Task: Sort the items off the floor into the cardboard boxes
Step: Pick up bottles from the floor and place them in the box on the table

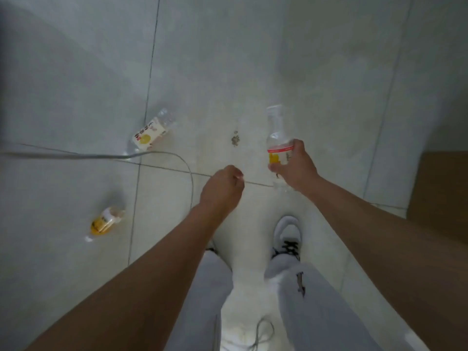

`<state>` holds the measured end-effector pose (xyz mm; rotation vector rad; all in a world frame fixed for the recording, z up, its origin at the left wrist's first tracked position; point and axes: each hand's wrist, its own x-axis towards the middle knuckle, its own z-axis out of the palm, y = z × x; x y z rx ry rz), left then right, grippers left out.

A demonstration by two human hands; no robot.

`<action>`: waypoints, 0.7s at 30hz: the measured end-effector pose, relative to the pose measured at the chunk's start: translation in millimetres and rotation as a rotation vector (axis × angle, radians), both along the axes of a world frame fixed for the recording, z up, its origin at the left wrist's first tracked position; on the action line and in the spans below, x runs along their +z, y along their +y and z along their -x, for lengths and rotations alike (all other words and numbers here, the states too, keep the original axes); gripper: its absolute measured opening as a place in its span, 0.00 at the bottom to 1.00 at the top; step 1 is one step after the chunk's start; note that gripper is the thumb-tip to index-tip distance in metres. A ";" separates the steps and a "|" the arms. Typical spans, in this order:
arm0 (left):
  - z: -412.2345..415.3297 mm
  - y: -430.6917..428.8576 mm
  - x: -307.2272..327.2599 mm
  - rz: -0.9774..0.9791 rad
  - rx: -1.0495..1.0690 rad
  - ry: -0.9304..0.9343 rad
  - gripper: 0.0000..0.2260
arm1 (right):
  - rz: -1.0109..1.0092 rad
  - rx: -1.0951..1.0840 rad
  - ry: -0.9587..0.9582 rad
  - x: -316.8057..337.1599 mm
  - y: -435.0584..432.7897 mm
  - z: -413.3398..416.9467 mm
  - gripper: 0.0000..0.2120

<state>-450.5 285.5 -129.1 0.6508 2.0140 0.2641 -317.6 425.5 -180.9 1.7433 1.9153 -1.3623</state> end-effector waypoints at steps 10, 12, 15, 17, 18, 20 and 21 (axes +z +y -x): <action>-15.5 71.2 372.0 -0.256 0.135 0.060 0.10 | -0.161 -0.159 0.189 401.0 31.0 -69.0 0.39; -28.5 74.5 437.1 -0.314 0.168 0.026 0.09 | -0.203 -0.189 0.234 471.2 32.1 -79.5 0.38; -53.1 75.7 518.1 -0.377 0.113 0.013 0.09 | -0.279 -0.255 0.316 557.9 26.6 -96.8 0.35; -67.0 78.7 558.4 -0.414 -0.013 0.025 0.09 | -0.331 -0.325 0.394 602.8 20.2 -108.0 0.33; -74.4 82.0 573.2 -0.437 -0.067 0.014 0.09 | -0.356 -0.366 0.424 621.8 16.6 -116.6 0.33; -89.8 91.7 597.6 -0.491 -0.154 -0.012 0.08 | -0.415 -0.445 0.456 656.3 8.7 -138.7 0.31; -97.7 96.7 609.9 -0.519 -0.196 -0.024 0.08 | -0.437 -0.474 0.471 672.4 5.1 -150.5 0.30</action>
